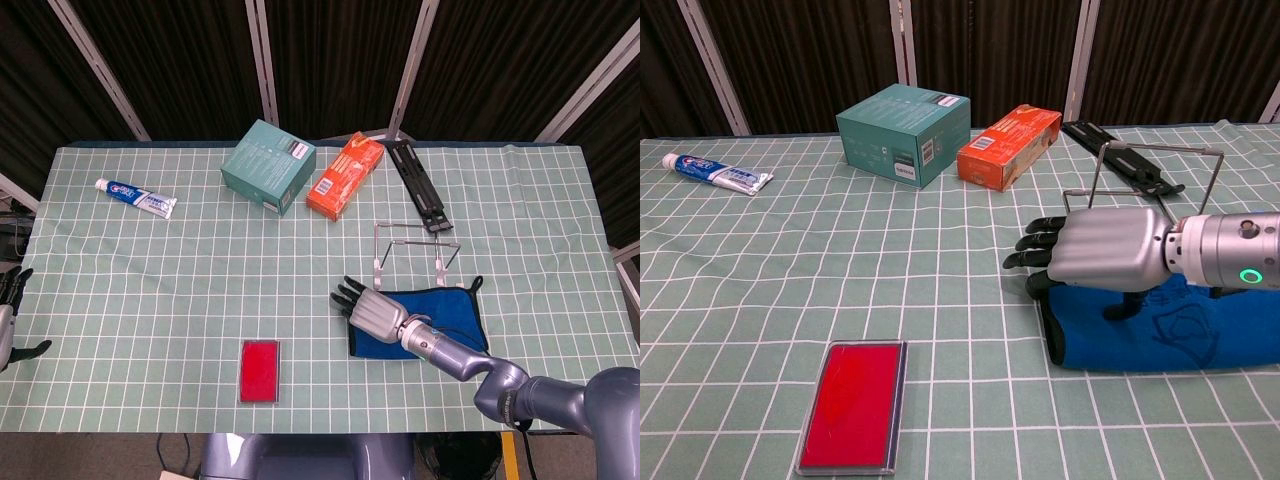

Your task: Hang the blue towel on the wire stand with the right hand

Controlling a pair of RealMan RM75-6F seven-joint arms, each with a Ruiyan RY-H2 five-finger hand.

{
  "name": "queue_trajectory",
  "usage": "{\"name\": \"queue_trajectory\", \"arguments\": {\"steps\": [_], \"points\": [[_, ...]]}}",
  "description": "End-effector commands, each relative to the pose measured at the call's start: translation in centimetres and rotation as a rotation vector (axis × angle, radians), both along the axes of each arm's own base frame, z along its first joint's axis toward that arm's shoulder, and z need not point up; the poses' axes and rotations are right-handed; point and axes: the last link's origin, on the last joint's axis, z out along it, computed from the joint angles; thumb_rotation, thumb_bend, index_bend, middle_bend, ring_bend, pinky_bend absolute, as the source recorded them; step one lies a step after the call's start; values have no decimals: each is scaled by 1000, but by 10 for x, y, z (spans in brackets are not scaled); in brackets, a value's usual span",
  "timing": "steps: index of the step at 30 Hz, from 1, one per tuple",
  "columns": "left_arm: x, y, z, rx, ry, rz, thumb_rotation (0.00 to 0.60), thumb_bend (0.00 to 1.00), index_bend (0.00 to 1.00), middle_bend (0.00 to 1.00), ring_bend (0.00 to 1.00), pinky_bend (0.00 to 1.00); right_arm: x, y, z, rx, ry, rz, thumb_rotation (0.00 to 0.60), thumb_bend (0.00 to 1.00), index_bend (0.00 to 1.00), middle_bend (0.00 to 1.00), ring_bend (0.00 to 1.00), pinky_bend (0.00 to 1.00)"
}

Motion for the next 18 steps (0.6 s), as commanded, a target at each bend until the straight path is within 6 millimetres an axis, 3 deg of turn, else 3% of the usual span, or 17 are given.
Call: {"name": "queue_trajectory", "arguments": {"steps": [1, 6, 18], "points": [[0, 0, 0, 0, 0, 1, 600, 0, 0, 0, 0, 0, -3, -1, 1, 0, 3, -5, 600, 144, 367, 0, 0, 39], [0, 0, 0, 0, 1, 2, 600, 0, 0, 0, 0, 0, -6, -1, 1, 2, -1, -14, 600, 168, 413, 0, 0, 47], [0, 0, -1, -1, 4, 1, 600, 0, 0, 0, 0, 0, -8, 2, 4, 21, -32, -5, 600, 169, 414, 0, 0, 64]]}}
